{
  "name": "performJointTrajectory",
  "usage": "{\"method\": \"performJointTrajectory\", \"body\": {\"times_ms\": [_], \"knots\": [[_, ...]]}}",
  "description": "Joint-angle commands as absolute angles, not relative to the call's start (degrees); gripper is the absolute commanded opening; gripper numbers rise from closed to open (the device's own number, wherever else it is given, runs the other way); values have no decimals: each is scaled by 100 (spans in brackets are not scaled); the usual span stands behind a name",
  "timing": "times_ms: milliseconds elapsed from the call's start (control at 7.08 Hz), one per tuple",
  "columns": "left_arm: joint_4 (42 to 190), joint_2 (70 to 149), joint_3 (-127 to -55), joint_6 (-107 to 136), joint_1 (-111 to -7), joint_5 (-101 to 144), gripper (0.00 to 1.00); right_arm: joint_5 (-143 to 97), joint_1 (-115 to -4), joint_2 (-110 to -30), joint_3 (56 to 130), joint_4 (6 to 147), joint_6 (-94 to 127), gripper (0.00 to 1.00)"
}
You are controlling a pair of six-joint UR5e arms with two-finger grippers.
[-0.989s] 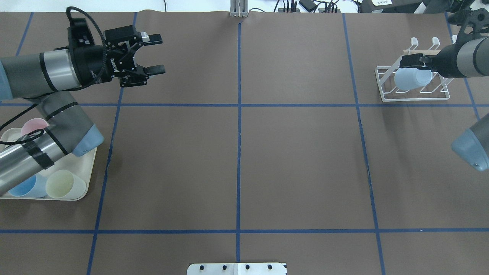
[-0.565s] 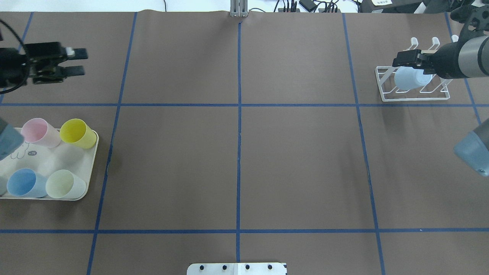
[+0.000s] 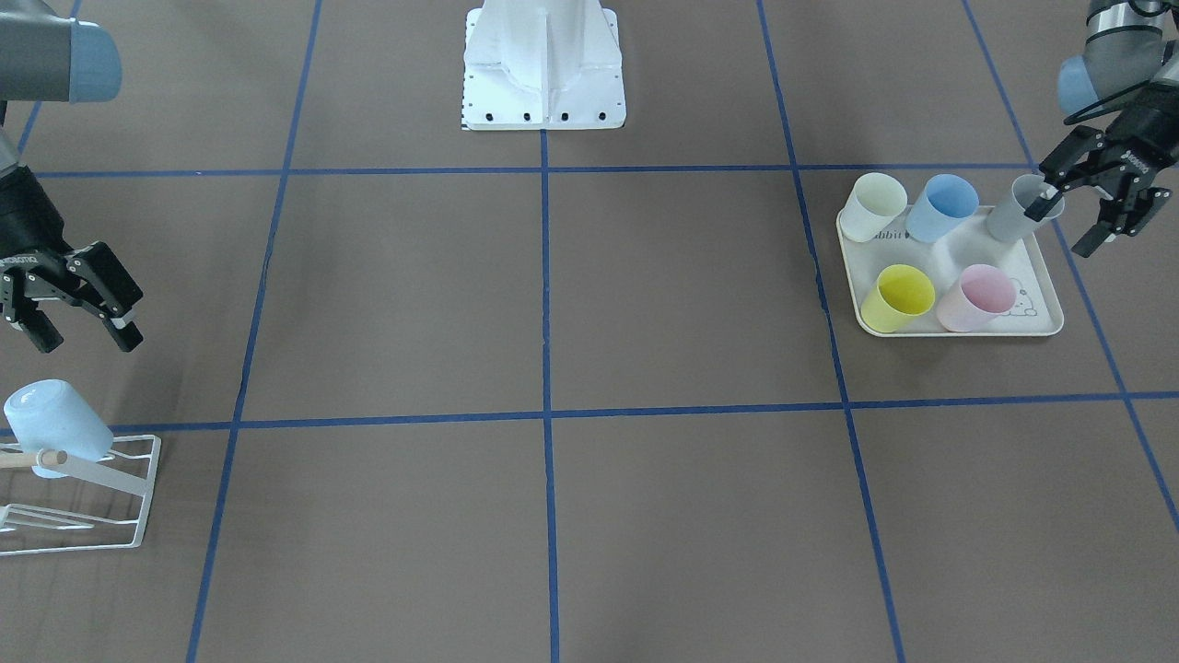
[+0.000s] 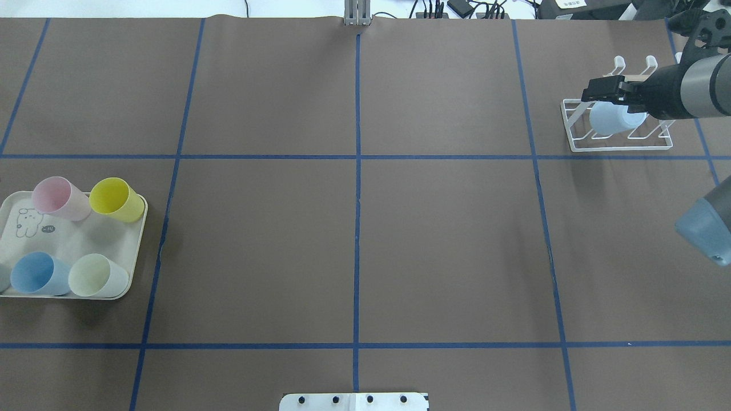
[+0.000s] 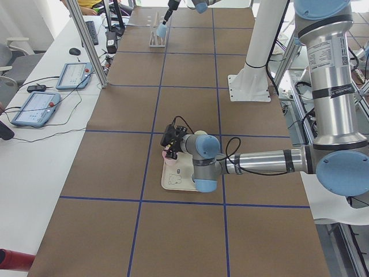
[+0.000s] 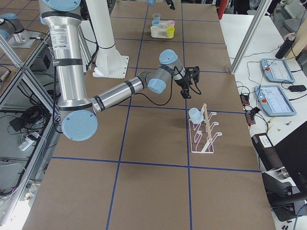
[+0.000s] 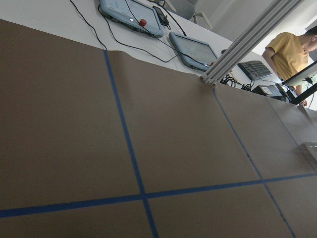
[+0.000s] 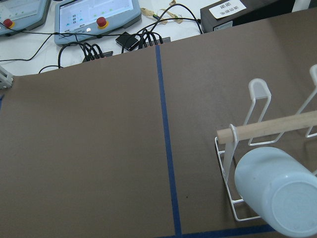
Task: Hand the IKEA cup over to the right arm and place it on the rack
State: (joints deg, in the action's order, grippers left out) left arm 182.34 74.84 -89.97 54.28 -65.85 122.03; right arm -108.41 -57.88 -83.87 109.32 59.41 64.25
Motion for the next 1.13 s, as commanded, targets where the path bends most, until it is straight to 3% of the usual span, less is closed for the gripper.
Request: {"method": "performJointTrajectory", "body": {"times_ms": [0,283,989], "knots": [[17502,6866,-8965,4468,-6610,12173,94,-10732,-5634,-8385,10986,5933,6425,100],[17236,6453,-8947,4228,-6583,12190,93,-10749,-5512,-8402,11109,5924,6695,100],[17095,6608,-8536,4228,-6206,12270,90,-10749,-5379,-8402,11188,5924,6926,100]]}}
